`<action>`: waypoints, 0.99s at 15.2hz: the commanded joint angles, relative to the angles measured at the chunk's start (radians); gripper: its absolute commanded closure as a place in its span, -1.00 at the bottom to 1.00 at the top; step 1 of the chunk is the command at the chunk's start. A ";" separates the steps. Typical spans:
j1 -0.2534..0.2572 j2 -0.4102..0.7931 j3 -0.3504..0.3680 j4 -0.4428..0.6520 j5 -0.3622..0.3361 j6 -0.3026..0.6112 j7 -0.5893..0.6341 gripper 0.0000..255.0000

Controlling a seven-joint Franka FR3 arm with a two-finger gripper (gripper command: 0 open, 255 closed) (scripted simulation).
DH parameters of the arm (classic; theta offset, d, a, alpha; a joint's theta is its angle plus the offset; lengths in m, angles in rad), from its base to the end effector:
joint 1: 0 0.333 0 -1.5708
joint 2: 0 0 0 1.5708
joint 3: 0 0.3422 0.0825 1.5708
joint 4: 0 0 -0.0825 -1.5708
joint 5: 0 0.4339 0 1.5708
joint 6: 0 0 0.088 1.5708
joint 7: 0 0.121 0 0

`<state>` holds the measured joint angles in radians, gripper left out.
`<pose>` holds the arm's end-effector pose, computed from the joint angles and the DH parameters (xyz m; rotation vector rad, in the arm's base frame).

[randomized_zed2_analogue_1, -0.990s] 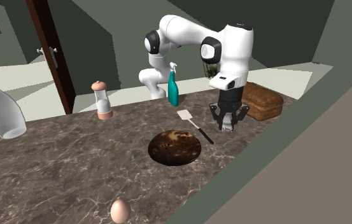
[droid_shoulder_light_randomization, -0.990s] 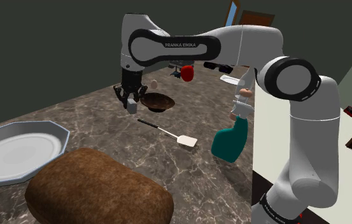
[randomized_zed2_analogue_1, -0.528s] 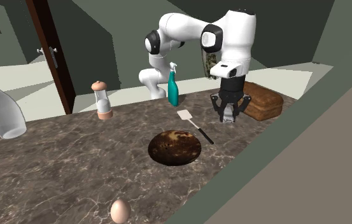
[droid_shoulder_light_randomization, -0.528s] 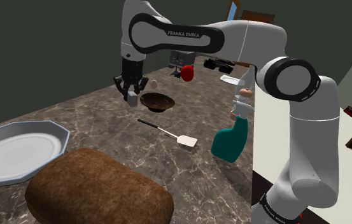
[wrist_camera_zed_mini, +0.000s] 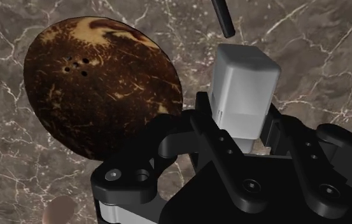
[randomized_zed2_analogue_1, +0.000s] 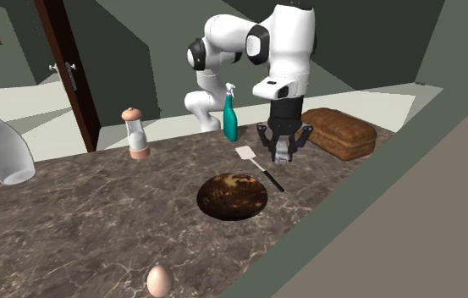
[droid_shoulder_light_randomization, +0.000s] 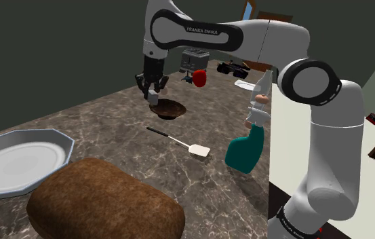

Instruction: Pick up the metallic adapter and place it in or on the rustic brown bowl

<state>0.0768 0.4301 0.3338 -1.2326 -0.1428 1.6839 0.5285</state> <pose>0.7068 0.2354 0.5455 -3.1194 0.2127 -0.0640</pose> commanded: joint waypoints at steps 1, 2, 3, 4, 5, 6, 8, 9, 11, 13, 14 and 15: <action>-0.035 -0.019 -0.008 -0.027 0.011 0.010 -0.041 1.00; -0.051 -0.022 -0.014 -0.030 0.015 0.011 -0.062 1.00; -0.067 -0.024 -0.019 -0.031 0.018 0.011 -0.083 1.00; -0.083 -0.024 -0.024 -0.031 0.021 0.011 -0.104 1.00; -0.098 -0.023 -0.030 -0.028 0.024 0.010 -0.124 1.00; -0.113 -0.022 -0.035 -0.025 0.027 0.009 -0.145 1.00; -0.141 -0.015 -0.047 -0.012 0.031 0.004 -0.186 1.00; -0.155 -0.009 -0.052 -0.003 0.033 0.001 -0.206 1.00; -0.164 -0.009 -0.055 -0.016 0.034 0.014 -0.216 1.00; -0.167 -0.014 -0.055 -0.051 0.035 0.044 -0.216 1.00; -0.168 -0.016 -0.056 -0.067 0.036 0.058 -0.216 1.00; -0.170 -0.018 -0.056 -0.083 0.036 0.072 -0.216 1.00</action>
<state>-0.0907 0.4148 0.2782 -1.2957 -0.1075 1.7386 0.3133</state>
